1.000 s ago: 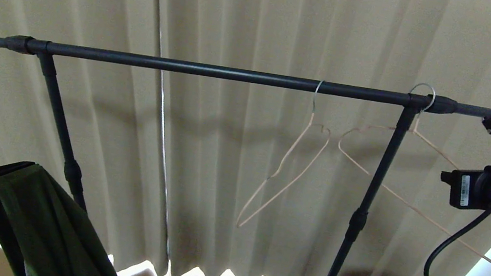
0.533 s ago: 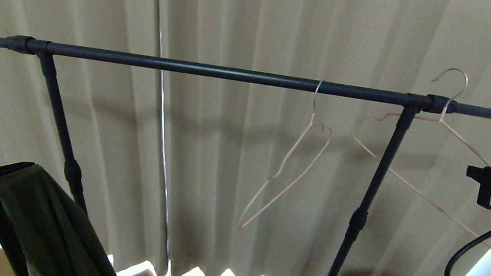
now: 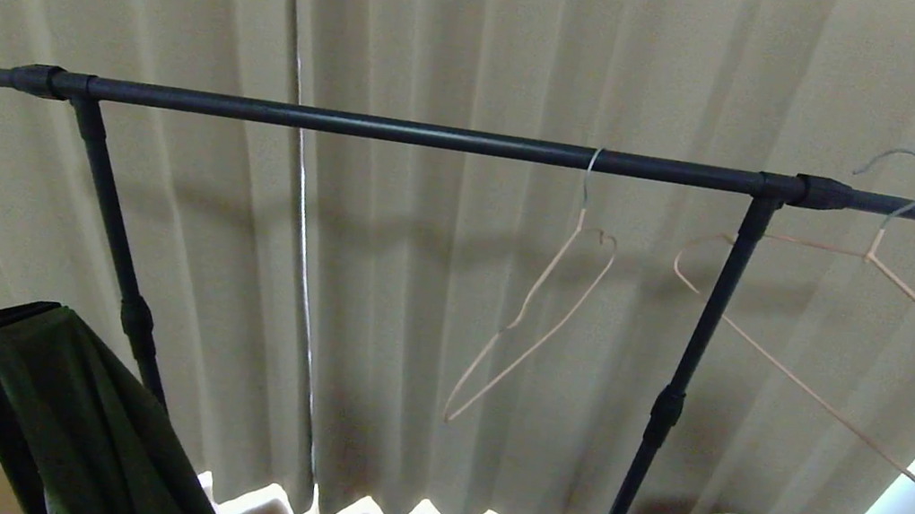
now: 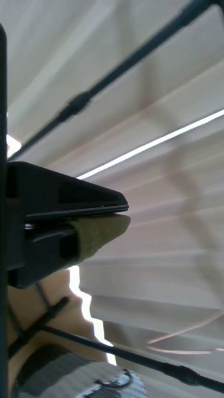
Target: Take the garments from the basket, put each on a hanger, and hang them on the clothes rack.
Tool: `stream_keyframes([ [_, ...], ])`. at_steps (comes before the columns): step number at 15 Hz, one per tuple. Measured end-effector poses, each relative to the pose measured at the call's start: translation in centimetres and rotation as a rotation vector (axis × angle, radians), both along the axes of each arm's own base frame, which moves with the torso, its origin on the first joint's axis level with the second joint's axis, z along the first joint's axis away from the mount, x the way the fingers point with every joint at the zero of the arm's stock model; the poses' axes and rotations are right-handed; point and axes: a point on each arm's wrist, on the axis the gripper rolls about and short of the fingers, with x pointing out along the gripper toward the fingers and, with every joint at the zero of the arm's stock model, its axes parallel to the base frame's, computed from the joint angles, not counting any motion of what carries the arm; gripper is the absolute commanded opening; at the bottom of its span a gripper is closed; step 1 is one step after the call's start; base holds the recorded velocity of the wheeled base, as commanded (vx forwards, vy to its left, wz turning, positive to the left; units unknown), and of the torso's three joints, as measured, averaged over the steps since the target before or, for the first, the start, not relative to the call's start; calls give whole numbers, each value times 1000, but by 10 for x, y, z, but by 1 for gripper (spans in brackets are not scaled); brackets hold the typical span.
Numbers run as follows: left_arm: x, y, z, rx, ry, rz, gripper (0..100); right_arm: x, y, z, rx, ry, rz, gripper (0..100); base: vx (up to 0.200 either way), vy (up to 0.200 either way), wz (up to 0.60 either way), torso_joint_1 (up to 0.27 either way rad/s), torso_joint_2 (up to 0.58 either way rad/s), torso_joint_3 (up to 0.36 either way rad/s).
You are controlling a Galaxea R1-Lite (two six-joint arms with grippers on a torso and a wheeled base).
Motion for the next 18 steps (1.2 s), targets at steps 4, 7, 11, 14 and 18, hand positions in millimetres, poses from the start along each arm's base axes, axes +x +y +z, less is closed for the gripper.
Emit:
stream_keyframes([
  [4,1,2,0,3,-2,18,0,-13,-2,-5,0,-5,-1,0,-200,0,0,1,4,7],
  [7,1,2,-1,5,4,18,0,-17,-2,-11,-1,10,1,0,-200,0,0,1,4,4],
  [11,1,2,-2,8,5,17,0,-19,-2,-17,-2,30,4,0,0,0,0,0,0,0],
  [14,1,1,-4,24,9,15,0,-20,-2,-23,-2,49,7,0,0,0,0,0,0,0],
  [18,1,2,-5,30,11,15,0,-22,-2,-29,-3,68,7,0,0,0,0,0,0,0],
])
